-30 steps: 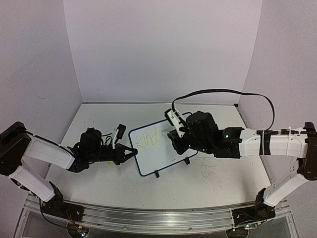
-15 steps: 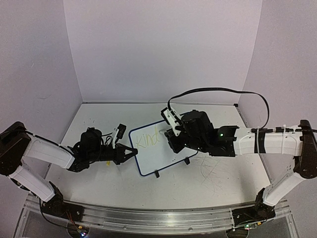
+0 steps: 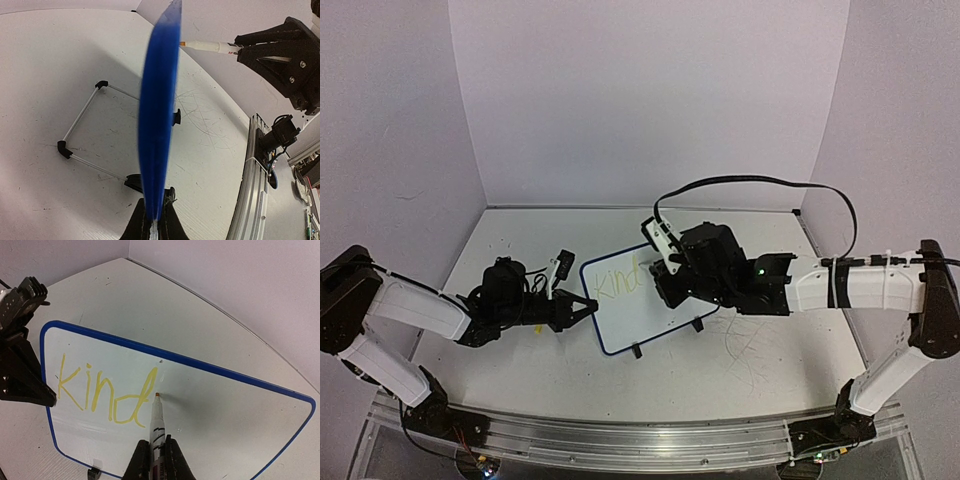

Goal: Write a sentence on the whiteboard

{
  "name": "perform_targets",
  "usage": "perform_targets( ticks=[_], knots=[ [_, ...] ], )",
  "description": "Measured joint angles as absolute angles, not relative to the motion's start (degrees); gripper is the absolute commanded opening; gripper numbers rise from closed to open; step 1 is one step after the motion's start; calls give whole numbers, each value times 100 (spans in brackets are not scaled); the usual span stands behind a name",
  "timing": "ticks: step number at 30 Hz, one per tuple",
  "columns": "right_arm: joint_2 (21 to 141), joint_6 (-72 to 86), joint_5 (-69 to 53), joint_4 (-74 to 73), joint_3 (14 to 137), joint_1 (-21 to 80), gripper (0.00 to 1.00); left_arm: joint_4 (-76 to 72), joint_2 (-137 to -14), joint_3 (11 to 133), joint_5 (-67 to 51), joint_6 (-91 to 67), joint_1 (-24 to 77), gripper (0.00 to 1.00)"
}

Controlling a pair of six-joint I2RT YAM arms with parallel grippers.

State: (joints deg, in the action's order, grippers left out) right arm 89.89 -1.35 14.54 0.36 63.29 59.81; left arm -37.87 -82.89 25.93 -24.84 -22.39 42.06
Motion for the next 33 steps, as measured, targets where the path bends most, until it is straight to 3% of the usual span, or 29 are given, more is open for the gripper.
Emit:
perform_targets(
  ticks=[33],
  knots=[
    [8991, 281, 1496, -167, 6088, 6106, 0, -3785, -8287, 2593, -2484, -2239, 4206, 0]
  ],
)
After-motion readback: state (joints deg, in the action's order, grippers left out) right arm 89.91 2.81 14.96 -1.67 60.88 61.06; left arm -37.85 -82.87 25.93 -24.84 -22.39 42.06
